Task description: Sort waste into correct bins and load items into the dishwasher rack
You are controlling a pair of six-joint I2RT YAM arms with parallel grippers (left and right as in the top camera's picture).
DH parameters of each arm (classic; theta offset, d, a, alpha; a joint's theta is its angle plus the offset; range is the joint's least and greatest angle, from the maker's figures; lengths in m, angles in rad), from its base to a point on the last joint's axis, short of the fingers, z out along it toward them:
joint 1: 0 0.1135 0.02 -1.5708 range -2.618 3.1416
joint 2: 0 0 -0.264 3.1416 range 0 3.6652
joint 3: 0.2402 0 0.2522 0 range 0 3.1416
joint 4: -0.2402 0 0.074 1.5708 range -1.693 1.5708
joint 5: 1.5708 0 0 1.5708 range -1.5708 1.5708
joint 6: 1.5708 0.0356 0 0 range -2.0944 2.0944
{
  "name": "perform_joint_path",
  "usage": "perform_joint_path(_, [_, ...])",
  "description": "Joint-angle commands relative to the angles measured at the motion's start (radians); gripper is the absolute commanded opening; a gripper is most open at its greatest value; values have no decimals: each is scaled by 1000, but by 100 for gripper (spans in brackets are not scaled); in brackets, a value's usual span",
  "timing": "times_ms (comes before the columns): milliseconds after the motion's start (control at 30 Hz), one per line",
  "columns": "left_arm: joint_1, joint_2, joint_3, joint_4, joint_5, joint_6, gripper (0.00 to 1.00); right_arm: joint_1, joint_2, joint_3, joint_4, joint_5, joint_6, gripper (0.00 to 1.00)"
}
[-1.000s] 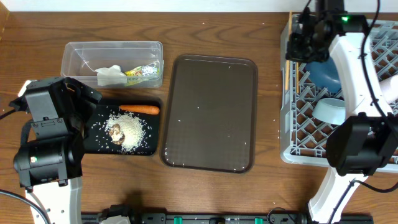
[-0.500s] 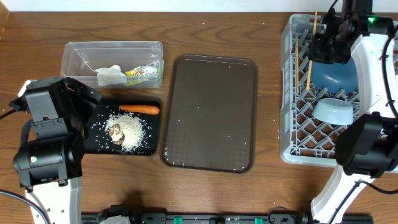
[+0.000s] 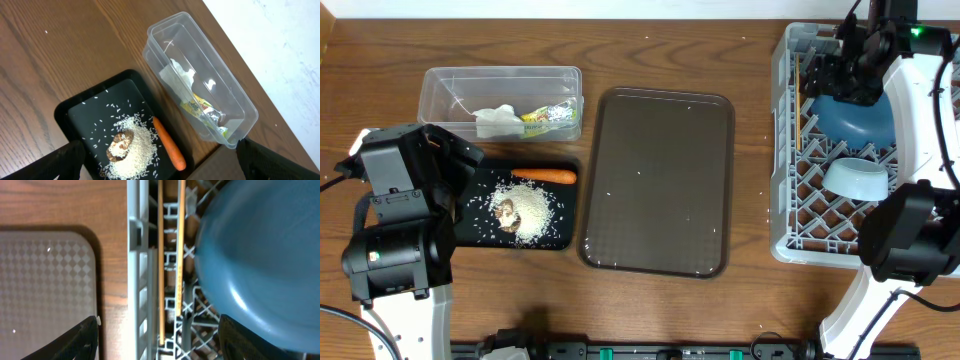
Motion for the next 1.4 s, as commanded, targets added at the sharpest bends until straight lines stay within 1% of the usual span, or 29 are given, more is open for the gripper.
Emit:
perform_joint_path(0, [6,2,-3,-3,-12,-1,98,8,-15,14,-11,-47,13,70])
perform_joint_path(67, [6,2,-3,-3,-12,-1,98,14,-50,14,-14,-69,39,68])
perform_joint_path(167, [6,2,-3,-3,-12,-1,98,27,-132,14,-29,-71,99,71])
perform_joint_path(300, [6,2,-3,-3,-12,-1,98,48,-274,13,-116,-68,135,72])
perform_joint_path(433, [6,2,-3,-3,-12,-1,98,92,-419,-5,-233,3,213,69])
perform_joint_path(533, [6,2,-3,-3,-12,-1,98,165,-538,-88,-240,84,263,69])
perform_joint_path(667, [6,2,-3,-3,-12,-1,98,320,-744,-315,-172,243,388,71])
perform_joint_path(733, [6,1,-3,-3,-12,-1,98,412,-869,-484,-95,333,466,72])
perform_joint_path(800, [6,2,-3,-3,-12,-1,98,485,-978,-645,-4,411,512,74])
perform_joint_path(833, [6,2,-3,-3,-12,-1,98,514,-1027,-720,41,443,530,77])
perform_joint_path(867, [6,2,-3,-3,-12,-1,98,539,-1073,-794,86,470,546,91])
perform_joint_path(900, [6,2,-3,-3,-12,-1,98,560,-1122,-873,137,489,554,99])
perform_joint_path(1000, [6,1,-3,-3,-12,-1,98,581,-1238,-1045,272,491,557,99])
perform_joint_path(1100, [6,2,-3,-3,-12,-1,98,581,-1308,-1148,383,473,557,99])
perform_joint_path(1167, [6,2,-3,-3,-12,-1,98,581,-1326,-1188,423,438,557,99])
perform_joint_path(1267, [6,1,-3,-3,-12,-1,98,581,-1323,-1223,445,394,557,99])
perform_joint_path(1367, [6,2,-3,-3,-12,-1,98,581,-1309,-1241,421,387,556,99])
